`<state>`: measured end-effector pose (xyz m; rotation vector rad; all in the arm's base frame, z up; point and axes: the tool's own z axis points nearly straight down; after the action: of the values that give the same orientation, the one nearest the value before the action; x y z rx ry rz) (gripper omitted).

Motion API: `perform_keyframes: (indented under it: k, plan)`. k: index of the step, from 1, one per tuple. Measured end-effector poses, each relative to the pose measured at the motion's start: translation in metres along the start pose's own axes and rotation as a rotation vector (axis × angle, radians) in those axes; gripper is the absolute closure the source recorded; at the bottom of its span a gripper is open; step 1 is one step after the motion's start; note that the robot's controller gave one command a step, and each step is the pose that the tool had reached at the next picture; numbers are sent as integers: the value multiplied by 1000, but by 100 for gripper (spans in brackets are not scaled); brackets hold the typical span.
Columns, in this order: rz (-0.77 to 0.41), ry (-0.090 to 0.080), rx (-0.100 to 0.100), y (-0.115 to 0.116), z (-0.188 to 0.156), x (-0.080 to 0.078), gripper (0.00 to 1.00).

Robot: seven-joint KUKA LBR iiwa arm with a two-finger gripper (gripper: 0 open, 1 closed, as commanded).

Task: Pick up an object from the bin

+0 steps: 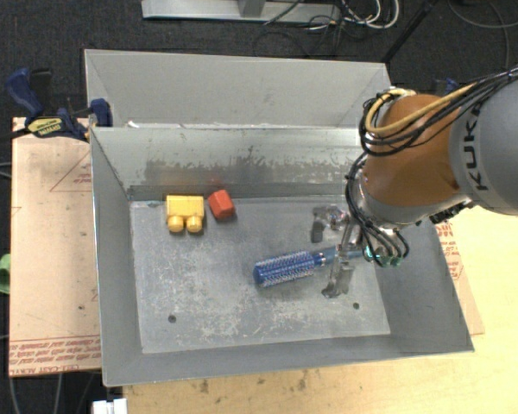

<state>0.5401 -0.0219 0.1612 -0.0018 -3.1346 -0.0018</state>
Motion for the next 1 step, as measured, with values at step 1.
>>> perform_keyframes:
  k: [1]
  plan:
    - [28,-2,-1,16,95,-16,0]
